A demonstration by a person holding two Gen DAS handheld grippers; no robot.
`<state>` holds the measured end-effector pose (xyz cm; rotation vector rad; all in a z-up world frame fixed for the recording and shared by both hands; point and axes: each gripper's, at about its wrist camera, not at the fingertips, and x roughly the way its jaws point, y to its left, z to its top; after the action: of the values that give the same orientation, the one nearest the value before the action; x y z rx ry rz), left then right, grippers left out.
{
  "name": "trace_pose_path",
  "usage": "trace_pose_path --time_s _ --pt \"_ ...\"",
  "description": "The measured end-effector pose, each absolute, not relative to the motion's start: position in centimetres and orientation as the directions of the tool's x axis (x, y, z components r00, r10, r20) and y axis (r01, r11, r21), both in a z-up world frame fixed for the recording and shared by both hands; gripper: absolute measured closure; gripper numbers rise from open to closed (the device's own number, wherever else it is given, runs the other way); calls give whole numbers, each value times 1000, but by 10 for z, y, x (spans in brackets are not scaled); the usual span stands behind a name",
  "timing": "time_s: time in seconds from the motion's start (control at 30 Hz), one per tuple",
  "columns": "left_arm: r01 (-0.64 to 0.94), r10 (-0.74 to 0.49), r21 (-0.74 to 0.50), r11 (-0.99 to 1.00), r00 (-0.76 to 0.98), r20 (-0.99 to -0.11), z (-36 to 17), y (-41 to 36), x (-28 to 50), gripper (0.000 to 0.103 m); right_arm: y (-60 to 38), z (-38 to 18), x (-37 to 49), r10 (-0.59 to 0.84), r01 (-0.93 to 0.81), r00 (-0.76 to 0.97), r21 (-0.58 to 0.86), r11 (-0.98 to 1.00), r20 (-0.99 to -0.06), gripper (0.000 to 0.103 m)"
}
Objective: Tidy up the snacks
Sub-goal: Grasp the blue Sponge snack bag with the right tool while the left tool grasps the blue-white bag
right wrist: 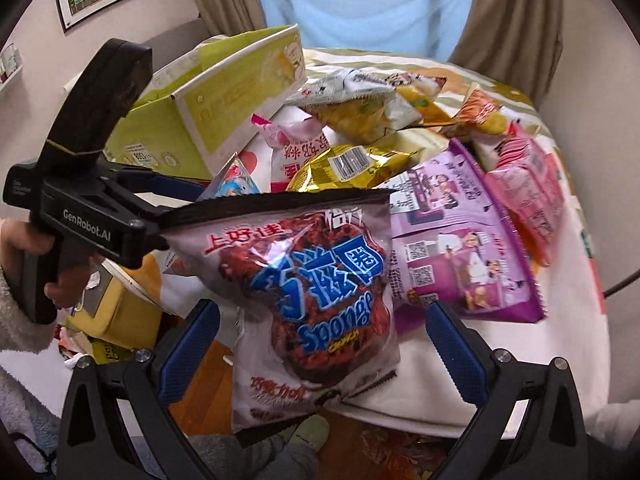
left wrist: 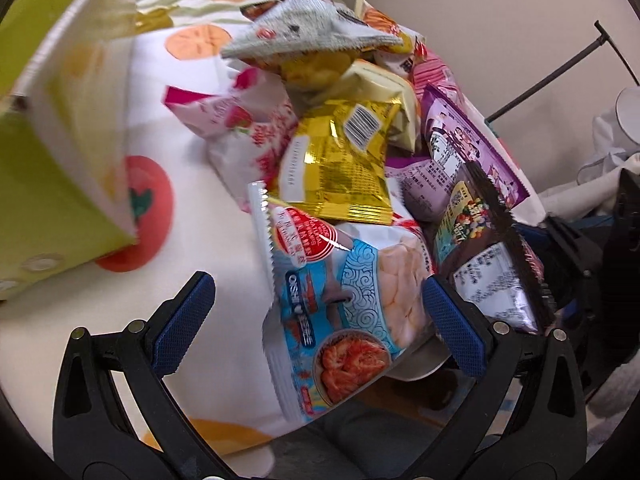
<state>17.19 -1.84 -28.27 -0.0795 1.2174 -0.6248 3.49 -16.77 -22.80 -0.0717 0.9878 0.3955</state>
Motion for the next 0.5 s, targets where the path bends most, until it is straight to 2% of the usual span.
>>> trace_pose_path --time_s 0.13,0.2,0.3,0.37,0.5 --pt "403 -515 -417 814 170 -840 -289 -27 175 1 -174 -240 43 340 -373 452 172 912 -824 8" --pt "403 -522 -427 809 160 -838 -292 -31 174 2 -176 -241 44 358 -384 442 188 904 -823 18" --pt "395 -566 -479 784 136 -813 -294 -32 174 25 -178 -244 46 387 -398 422 216 892 -820 25" --pt "395 -556 -469 790 140 -819 -292 -34 173 39 -178 -244 46 392 -412 416 214 886 -821 31" --pt "390 -531 -445 806 145 -835 -290 -39 172 53 -178 -243 46 401 -430 408 215 877 -820 38"
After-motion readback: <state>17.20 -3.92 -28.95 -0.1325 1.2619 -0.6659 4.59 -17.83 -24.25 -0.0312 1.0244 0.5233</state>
